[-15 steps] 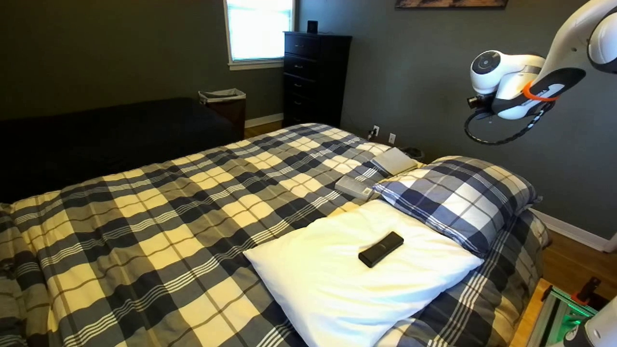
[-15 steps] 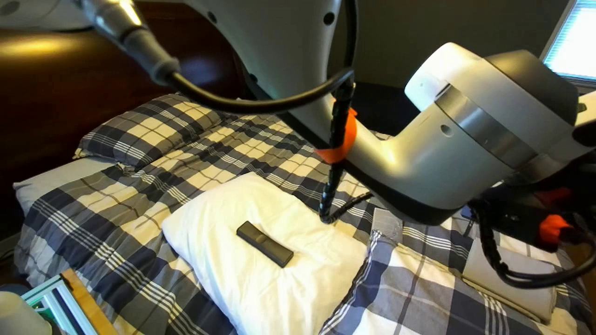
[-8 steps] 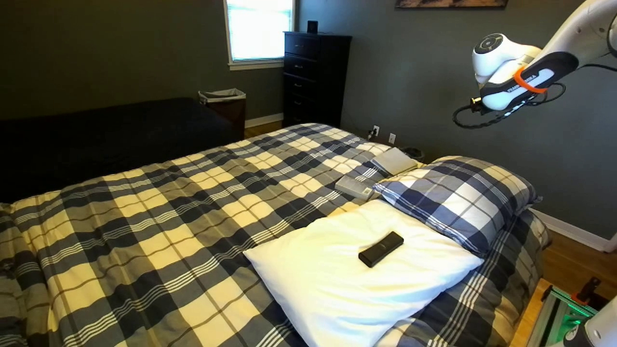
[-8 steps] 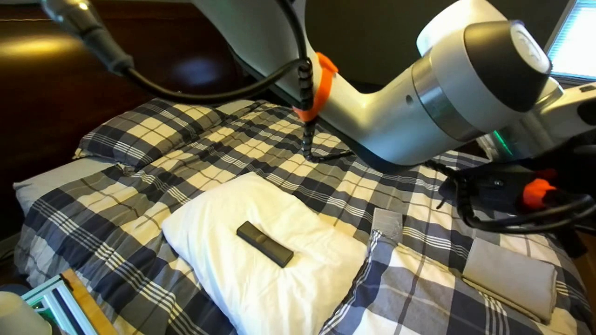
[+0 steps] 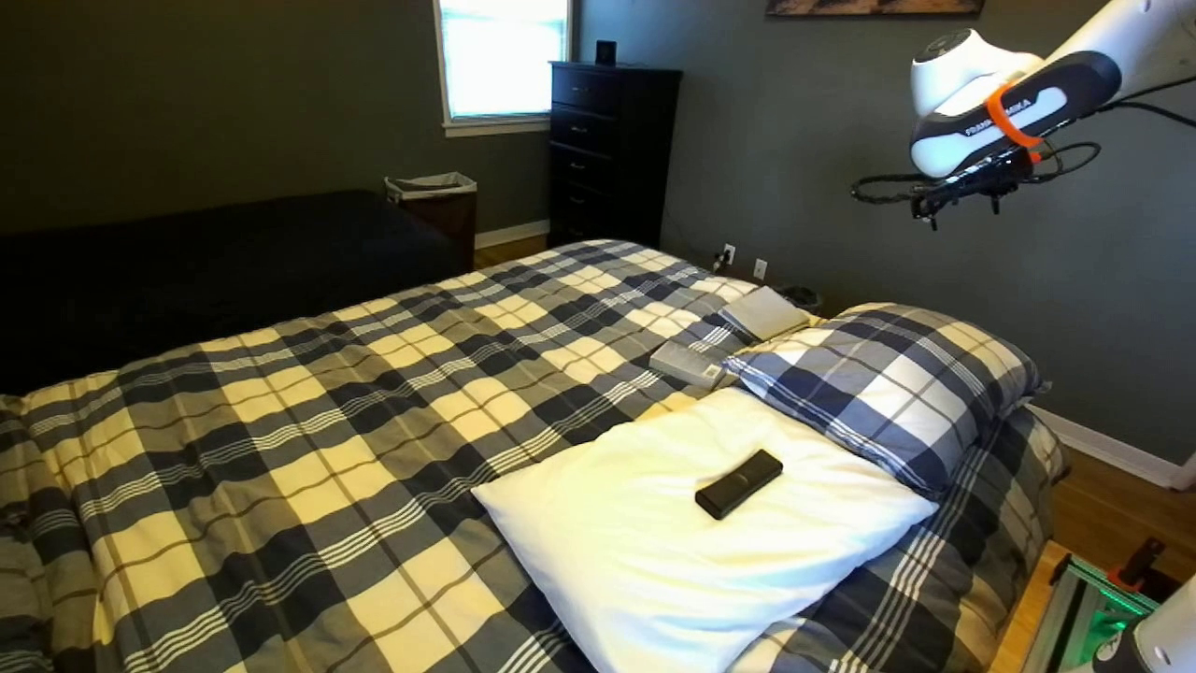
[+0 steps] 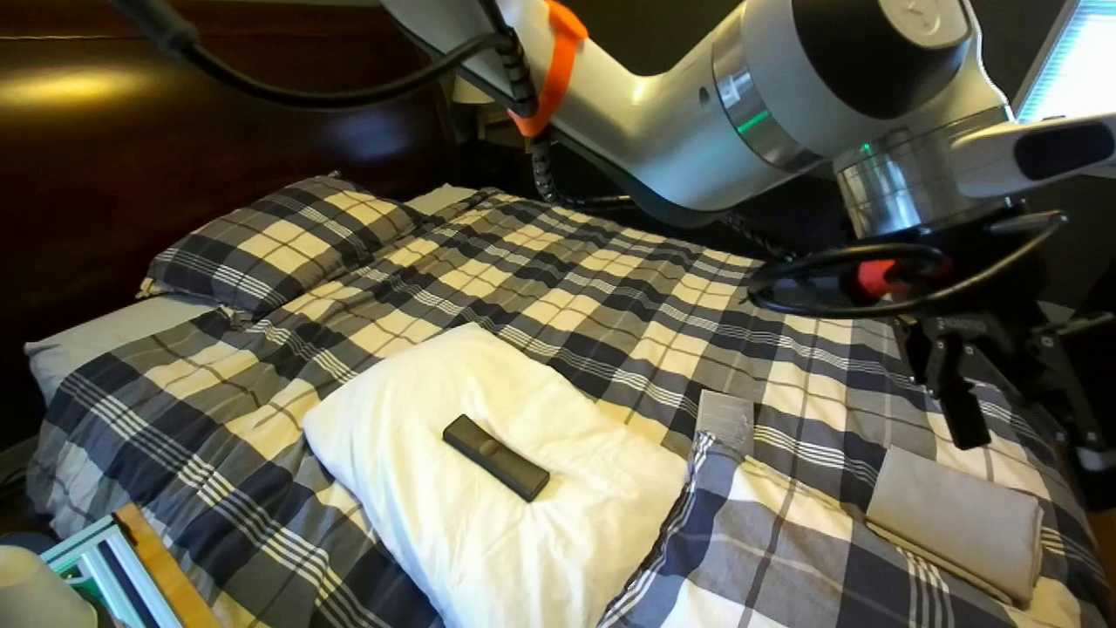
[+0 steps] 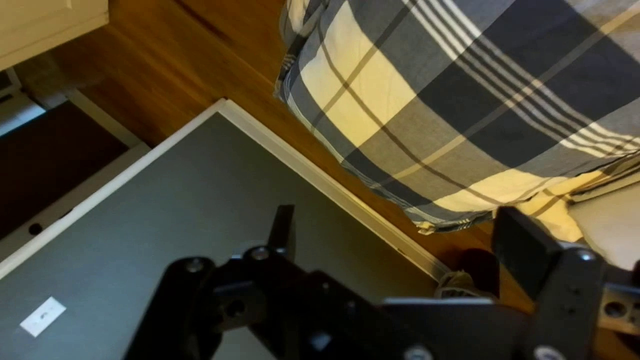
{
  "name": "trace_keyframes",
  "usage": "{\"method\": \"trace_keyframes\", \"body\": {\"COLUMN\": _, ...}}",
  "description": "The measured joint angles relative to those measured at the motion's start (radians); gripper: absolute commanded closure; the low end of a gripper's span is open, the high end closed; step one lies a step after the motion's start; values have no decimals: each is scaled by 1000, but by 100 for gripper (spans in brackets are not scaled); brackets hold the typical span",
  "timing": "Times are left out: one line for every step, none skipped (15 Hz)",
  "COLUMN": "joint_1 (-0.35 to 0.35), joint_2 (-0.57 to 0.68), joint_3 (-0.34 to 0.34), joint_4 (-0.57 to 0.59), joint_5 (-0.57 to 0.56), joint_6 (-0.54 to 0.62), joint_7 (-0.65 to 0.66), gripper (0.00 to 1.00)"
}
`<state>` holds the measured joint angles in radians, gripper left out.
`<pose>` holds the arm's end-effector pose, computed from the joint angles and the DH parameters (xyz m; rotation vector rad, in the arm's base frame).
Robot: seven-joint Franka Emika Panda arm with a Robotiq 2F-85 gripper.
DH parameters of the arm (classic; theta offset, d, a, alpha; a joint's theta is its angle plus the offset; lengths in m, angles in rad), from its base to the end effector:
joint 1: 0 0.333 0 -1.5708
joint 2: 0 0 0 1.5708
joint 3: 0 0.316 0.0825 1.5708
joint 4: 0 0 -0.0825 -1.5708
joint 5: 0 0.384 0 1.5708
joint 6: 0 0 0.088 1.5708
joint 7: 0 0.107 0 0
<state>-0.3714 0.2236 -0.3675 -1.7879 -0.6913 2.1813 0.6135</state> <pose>0.4674 -0.4369 0.4616 2.1650 -1.1517 0.1573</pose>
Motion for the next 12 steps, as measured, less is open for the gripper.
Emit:
{"method": "trace_keyframes", "body": {"joint_1": 11, "joint_2": -14, "joint_3": 1, "joint_4": -16, "joint_5": 23, "joint_6": -20, "joint_7": 0, "gripper": 0}}
{"method": "trace_keyframes", "body": {"joint_1": 22, "joint_2": -30, "joint_3": 3, "joint_4": -37, "joint_5": 46, "joint_6": -32, "joint_7": 0, "gripper": 0}}
{"method": "trace_keyframes", "body": {"joint_1": 32, "joint_2": -48, "joint_3": 7, "joint_4": -62, "joint_5": 72, "joint_6": -38, "joint_7": 0, "gripper": 0}}
{"method": "trace_keyframes", "body": {"joint_1": 43, "joint_2": -67, "joint_3": 11, "joint_4": -90, "joint_5": 95, "joint_6": -38, "joint_7": 1, "gripper": 0}}
{"method": "trace_keyframes", "body": {"joint_1": 51, "joint_2": -87, "joint_3": 18, "joint_4": -120, "joint_5": 120, "joint_6": -38, "joint_7": 1, "gripper": 0}}
{"method": "trace_keyframes", "body": {"joint_1": 60, "joint_2": -109, "joint_3": 26, "joint_4": -154, "joint_5": 147, "joint_6": -38, "joint_7": 1, "gripper": 0}}
{"method": "trace_keyframes", "body": {"joint_1": 69, "joint_2": -132, "joint_3": 34, "joint_4": -189, "joint_5": 177, "joint_6": -38, "joint_7": 1, "gripper": 0}}
{"method": "trace_keyframes", "body": {"joint_1": 77, "joint_2": -155, "joint_3": 44, "joint_4": -224, "joint_5": 209, "joint_6": -38, "joint_7": 1, "gripper": 0}}
{"method": "trace_keyframes", "body": {"joint_1": 84, "joint_2": -176, "joint_3": 54, "joint_4": -258, "joint_5": 243, "joint_6": -37, "joint_7": 1, "gripper": 0}}
{"method": "trace_keyframes", "body": {"joint_1": 93, "joint_2": -198, "joint_3": 65, "joint_4": -294, "joint_5": 279, "joint_6": -37, "joint_7": 1, "gripper": 0}}
{"method": "trace_keyframes", "body": {"joint_1": 100, "joint_2": -218, "joint_3": 76, "joint_4": -327, "joint_5": 312, "joint_6": -36, "joint_7": 1, "gripper": 0}}
{"method": "trace_keyframes", "body": {"joint_1": 106, "joint_2": -237, "joint_3": 88, "joint_4": -359, "joint_5": 345, "joint_6": -35, "joint_7": 1, "gripper": 0}}
